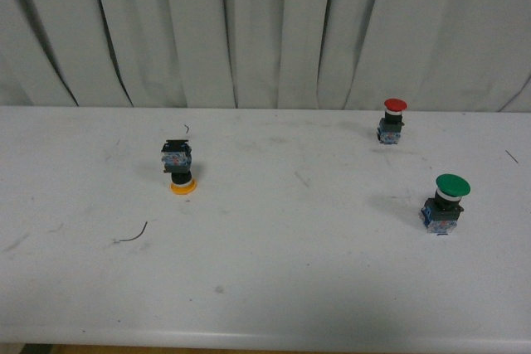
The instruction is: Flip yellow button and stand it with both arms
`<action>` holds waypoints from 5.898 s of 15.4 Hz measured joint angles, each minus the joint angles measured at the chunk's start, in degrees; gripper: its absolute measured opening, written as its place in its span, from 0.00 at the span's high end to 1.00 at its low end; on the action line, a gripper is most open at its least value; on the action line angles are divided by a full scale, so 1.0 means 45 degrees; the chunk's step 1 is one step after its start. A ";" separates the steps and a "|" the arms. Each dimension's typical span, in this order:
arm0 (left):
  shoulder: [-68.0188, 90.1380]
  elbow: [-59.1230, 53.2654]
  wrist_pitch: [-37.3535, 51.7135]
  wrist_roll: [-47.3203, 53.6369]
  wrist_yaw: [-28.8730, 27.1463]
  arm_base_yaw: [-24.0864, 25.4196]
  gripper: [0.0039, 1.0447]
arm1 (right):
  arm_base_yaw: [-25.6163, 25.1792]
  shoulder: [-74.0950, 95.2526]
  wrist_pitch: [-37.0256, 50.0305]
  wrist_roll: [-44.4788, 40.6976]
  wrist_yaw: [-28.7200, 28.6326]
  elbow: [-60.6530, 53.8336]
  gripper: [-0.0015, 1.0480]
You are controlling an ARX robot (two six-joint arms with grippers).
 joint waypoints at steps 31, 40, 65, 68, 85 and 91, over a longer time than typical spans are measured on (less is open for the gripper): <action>0.1919 0.1681 -0.2487 -0.1928 -0.3050 -0.0865 0.06 | -0.0005 0.0005 0.0000 -0.0010 0.0005 0.0000 0.06; 0.6742 0.2390 0.2623 -0.1919 0.0141 0.2370 0.06 | 0.0000 0.0000 0.0000 -0.0010 0.0000 0.0000 0.06; 2.8050 1.7932 0.0233 -0.0379 0.0321 -0.2137 0.06 | 0.0000 0.0000 0.0005 -0.0010 -0.0005 0.0000 0.06; 2.8336 1.7986 0.0165 -0.0389 0.0287 -0.2244 0.06 | 0.0000 0.0000 0.0000 -0.0010 0.0000 0.0000 0.06; 2.7880 1.7447 0.0418 -0.0379 0.0005 -0.2399 0.67 | 0.0000 0.0000 0.0000 -0.0010 0.0000 0.0000 0.06; 2.1794 1.3236 0.2647 -0.0476 0.0947 -0.3264 0.67 | 0.0000 0.0000 0.0000 -0.0010 -0.0005 0.0000 0.06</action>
